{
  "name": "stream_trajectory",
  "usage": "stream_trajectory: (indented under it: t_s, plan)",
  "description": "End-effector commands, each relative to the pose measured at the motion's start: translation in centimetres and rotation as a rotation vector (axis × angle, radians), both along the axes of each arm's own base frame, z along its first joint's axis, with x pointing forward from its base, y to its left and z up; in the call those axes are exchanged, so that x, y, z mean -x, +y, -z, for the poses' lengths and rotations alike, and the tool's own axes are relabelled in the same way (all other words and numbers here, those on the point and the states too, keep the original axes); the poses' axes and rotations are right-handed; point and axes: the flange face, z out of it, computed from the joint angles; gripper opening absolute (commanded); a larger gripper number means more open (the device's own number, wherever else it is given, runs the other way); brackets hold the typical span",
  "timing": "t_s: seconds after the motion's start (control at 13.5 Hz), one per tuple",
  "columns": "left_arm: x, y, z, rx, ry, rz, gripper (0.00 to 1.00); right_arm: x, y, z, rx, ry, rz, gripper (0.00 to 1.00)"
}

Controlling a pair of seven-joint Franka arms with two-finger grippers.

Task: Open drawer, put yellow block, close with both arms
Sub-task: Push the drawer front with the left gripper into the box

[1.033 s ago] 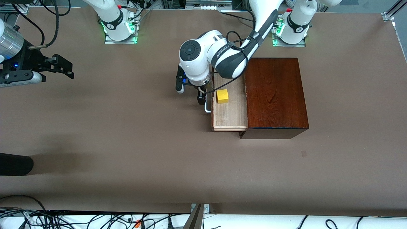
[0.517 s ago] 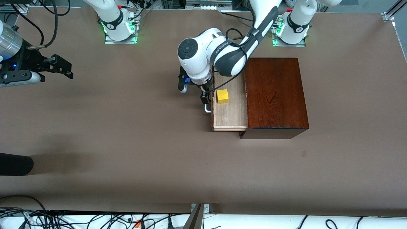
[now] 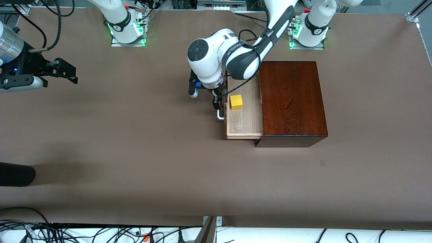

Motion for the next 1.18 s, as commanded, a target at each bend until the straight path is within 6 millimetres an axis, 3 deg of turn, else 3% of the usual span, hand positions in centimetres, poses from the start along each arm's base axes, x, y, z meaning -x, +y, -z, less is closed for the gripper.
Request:
stream_trajectory:
  t_s: [0.0,0.66,1.11]
  plan:
    - [-0.2,2.2,0.0,-0.074,0.009,-0.016,1.00,-0.2,-0.2,-0.5,-0.002,-0.006,0.020,1.00]
    - [-2.0,5.6,0.3,-0.146,0.030,-0.060,1.00,-0.2,-0.2,-0.5,-0.002,-0.002,0.020,1.00]
    - [-4.0,8.9,0.5,-0.180,0.054,-0.115,1.00,-0.2,-0.2,-0.6,-0.001,-0.006,0.020,1.00]
